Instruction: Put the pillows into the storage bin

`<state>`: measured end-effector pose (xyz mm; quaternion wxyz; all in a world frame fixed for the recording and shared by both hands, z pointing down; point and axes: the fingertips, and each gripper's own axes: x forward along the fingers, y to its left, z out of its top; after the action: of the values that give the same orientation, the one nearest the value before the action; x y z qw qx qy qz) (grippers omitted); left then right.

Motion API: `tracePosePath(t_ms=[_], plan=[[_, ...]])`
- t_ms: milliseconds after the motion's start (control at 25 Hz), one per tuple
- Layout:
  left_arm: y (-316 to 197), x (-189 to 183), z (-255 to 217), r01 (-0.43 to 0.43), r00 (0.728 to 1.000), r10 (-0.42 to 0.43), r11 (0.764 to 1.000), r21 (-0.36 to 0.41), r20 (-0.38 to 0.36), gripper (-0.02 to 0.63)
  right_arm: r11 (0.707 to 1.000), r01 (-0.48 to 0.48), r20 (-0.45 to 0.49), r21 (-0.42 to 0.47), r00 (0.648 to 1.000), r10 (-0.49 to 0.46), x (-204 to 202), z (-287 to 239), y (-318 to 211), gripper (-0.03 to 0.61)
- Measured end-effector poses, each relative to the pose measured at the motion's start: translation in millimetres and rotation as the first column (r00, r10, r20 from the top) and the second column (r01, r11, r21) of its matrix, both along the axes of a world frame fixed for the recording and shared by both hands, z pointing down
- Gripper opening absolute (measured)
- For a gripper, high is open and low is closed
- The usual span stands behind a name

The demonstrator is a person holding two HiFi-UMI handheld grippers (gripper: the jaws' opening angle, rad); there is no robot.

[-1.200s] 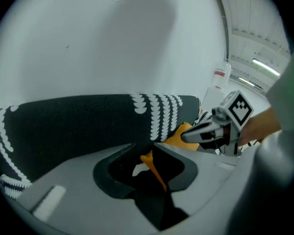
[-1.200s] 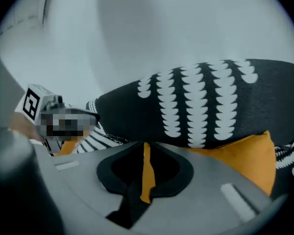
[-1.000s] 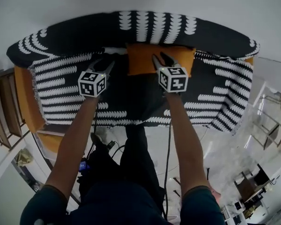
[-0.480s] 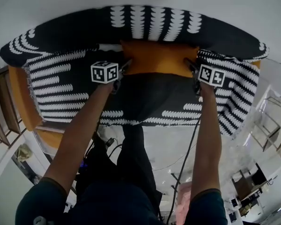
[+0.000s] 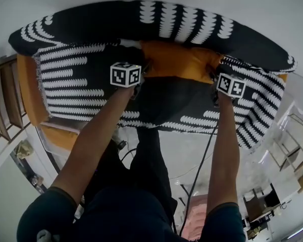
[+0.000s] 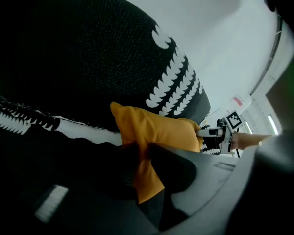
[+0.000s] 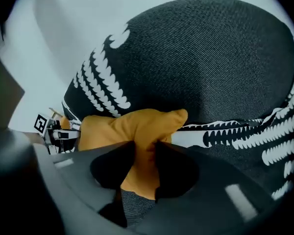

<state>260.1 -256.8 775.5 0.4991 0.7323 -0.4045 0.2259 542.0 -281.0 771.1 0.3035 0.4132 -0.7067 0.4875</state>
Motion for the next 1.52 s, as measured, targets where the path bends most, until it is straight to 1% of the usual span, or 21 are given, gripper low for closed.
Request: tracePosePath(t_ms=[80, 200, 360, 440, 560, 680, 800, 960, 1080, 1200, 1320, 1400, 1520], plan=[[8, -23, -13, 0.02, 1.0, -0.02, 1.0, 0.014, -0.002, 0.075, 1.0, 0.019, 0.015, 0.011, 1.0, -0.019, -22, -14, 7, 0.144], [15, -59, -36, 0.034, 0.999, -0.034, 0.998, 0.056, -0.009, 0.074, 0.999, 0.036, 0.043, 0.037, 0.998, -0.038, -59, -38, 14, 0.144], [28, -122, -76, 0.062, 0.998, -0.064, 0.991, 0.122, 0.008, 0.071, 0.993, 0.08, 0.081, 0.084, 0.993, -0.087, -123, -81, 22, 0.144], [39, -159, -97, 0.093, 0.995, -0.096, 0.984, 0.152, 0.012, 0.068, 0.989, 0.11, 0.094, 0.102, 0.988, -0.119, -161, -99, 27, 0.144], [61, -219, -123, 0.171, 0.984, -0.178, 0.968, 0.185, 0.024, 0.066, 0.98, 0.161, 0.115, 0.113, 0.978, -0.174, -223, -118, 33, 0.143], [82, -276, -151, 0.258, 0.963, -0.269, 0.94, 0.224, 0.021, 0.063, 0.966, 0.217, 0.131, 0.14, 0.963, -0.236, -283, -145, 33, 0.143], [115, -337, -184, 0.341, 0.934, -0.356, 0.903, 0.262, 0.01, 0.061, 0.94, 0.29, 0.14, 0.182, 0.938, -0.317, -349, -182, 46, 0.143], [171, -422, -227, 0.417, 0.897, -0.441, 0.856, 0.307, 0.013, 0.058, 0.902, 0.375, 0.154, 0.214, 0.899, -0.41, -442, -222, 83, 0.143], [218, -484, -254, 0.488, 0.852, -0.523, 0.804, 0.341, 0.014, 0.057, 0.859, 0.451, 0.16, 0.241, 0.855, -0.494, -515, -250, 108, 0.143], [275, -540, -278, 0.546, 0.807, -0.591, 0.756, 0.362, 0.017, 0.055, 0.825, 0.507, 0.171, 0.249, 0.816, -0.552, -579, -271, 149, 0.143], [344, -597, -292, 0.603, 0.753, -0.658, 0.704, 0.375, 0.024, 0.055, 0.785, 0.565, 0.183, 0.253, 0.769, -0.613, -646, -283, 202, 0.143], [394, -634, -298, 0.644, 0.709, -0.705, 0.664, 0.381, 0.03, 0.054, 0.755, 0.607, 0.19, 0.249, 0.734, -0.652, -690, -285, 239, 0.143], [470, -682, -299, 0.715, 0.622, -0.782, 0.583, 0.385, 0.029, 0.052, 0.697, 0.676, 0.198, 0.239, 0.668, -0.717, -755, -281, 294, 0.143]])
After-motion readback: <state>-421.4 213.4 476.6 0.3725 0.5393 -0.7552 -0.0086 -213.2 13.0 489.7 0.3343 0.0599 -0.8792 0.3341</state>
